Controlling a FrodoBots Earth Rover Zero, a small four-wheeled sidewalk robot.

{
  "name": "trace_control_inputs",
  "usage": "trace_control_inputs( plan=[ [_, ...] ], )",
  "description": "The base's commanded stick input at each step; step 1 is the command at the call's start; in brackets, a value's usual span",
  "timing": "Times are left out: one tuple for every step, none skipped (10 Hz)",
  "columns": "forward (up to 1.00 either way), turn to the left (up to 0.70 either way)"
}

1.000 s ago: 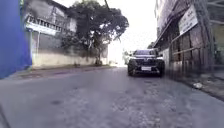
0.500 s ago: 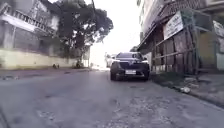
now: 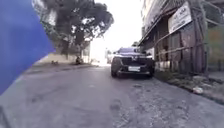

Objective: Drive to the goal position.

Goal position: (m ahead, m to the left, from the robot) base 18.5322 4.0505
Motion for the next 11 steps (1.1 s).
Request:
trace_control_inputs(
  plan=[
    [1.0, -0.01],
    [1.0, -0.01],
    [1.0, -0.01],
    [1.0, -0.01],
    [1.0, -0.01],
    [1.0, 0.08],
    [1.0, 0.12],
    [1.0, 0.09],
    [1.0, 0.0],
    [1.0, -0.01],
    [1.0, 0.18]
  ],
)
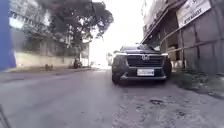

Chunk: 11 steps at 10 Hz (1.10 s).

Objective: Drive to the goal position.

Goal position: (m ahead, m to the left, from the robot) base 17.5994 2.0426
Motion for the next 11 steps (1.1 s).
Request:
trace_control_inputs(
  plan=[
    [1.0, 0.32],
    [1.0, 0.39],
    [1.0, 0.39],
    [1.0, 0.39],
    [0.99, 0.38],
    [0.98, 0.38],
    [0.98, 0.38],
    [0.99, 0.38],
    [0.99, 0.39],
    [1.0, 0.39],
    [1.0, 0.39]
  ],
)
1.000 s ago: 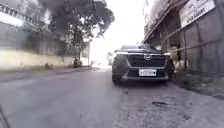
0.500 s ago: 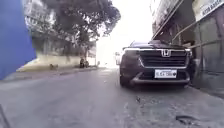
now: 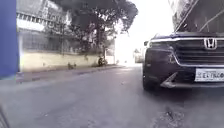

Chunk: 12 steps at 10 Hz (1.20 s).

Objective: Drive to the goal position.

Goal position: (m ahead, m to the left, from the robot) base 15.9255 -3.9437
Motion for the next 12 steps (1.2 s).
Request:
trace_control_inputs(
  plan=[
    [1.0, 0.39],
    [1.0, 0.39],
    [1.0, 0.39],
    [1.0, 0.39],
    [1.0, 0.39],
    [1.0, 0.39],
    [0.77, 0.3],
    [0.41, 0.16],
    [0.06, 0.02],
    [0.0, 0.0],
    [0.0, 0.0],
    [0.13, 0.0]
  ],
)
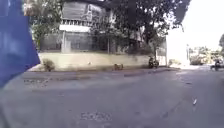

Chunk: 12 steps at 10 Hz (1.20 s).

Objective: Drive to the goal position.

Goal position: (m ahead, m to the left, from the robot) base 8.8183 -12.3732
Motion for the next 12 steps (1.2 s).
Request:
trace_control_inputs(
  plan=[
    [0.78, -0.01],
    [0.96, -0.07],
    [0.96, -0.25],
    [0.95, -0.37],
    [0.95, -0.37],
    [0.95, -0.37],
    [0.95, -0.37],
    [0.95, -0.37],
    [0.95, -0.37],
    [0.95, -0.37],
    [0.95, -0.37],
    [0.95, -0.37]
  ],
)
